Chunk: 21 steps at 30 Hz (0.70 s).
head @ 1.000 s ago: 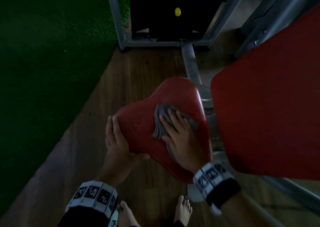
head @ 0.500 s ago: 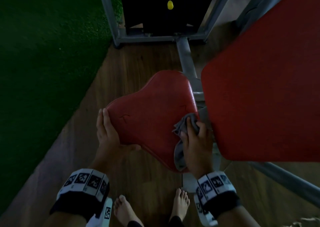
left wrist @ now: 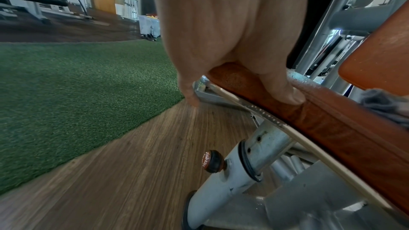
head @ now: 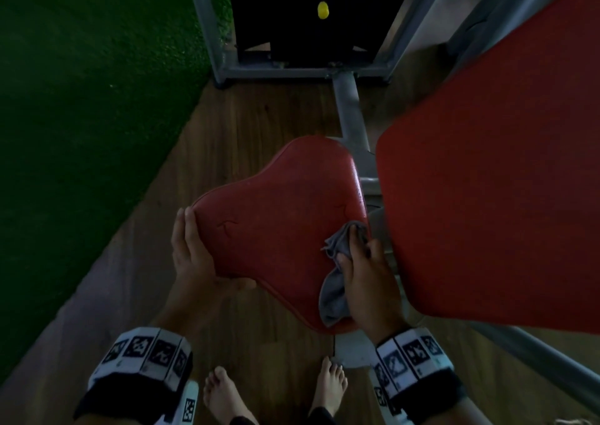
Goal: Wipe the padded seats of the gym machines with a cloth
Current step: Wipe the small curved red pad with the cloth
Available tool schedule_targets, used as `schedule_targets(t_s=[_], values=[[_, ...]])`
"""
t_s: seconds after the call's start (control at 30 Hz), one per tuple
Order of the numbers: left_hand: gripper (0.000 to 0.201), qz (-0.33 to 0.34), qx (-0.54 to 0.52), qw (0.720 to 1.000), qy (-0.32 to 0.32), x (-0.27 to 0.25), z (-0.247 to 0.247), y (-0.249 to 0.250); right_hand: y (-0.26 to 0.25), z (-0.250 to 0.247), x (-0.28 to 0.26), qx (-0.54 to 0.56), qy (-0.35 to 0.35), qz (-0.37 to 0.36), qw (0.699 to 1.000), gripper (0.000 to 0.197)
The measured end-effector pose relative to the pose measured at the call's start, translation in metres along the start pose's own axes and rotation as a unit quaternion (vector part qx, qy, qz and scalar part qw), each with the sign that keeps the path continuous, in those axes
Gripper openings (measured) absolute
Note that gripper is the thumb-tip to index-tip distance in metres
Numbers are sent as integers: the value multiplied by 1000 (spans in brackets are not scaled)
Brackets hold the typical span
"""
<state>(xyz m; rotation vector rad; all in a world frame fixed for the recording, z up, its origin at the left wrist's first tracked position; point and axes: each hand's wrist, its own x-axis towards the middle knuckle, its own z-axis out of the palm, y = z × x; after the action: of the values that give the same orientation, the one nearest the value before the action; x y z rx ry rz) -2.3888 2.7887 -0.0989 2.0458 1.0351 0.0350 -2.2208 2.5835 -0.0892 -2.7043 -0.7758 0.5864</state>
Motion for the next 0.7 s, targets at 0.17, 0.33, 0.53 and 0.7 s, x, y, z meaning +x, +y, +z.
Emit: schedule_targets(t_s=[0.17,0.33,0.53,0.7], values=[[165,-10,13,1000,3,0,0,0,0,-7,-5,-9,-43,12,999,58],[159,-15,2,1000,7,0,0,4,-8,-9,19,18,-21,5,1000,57],[159,-23,5,1000,7,0,0,6,-7,-12,5,19,-43,-7,999,57],[158,-18,-9,1000,-11,-2,-2,7,-12,-17,31,10,-19,-8,1000,53]])
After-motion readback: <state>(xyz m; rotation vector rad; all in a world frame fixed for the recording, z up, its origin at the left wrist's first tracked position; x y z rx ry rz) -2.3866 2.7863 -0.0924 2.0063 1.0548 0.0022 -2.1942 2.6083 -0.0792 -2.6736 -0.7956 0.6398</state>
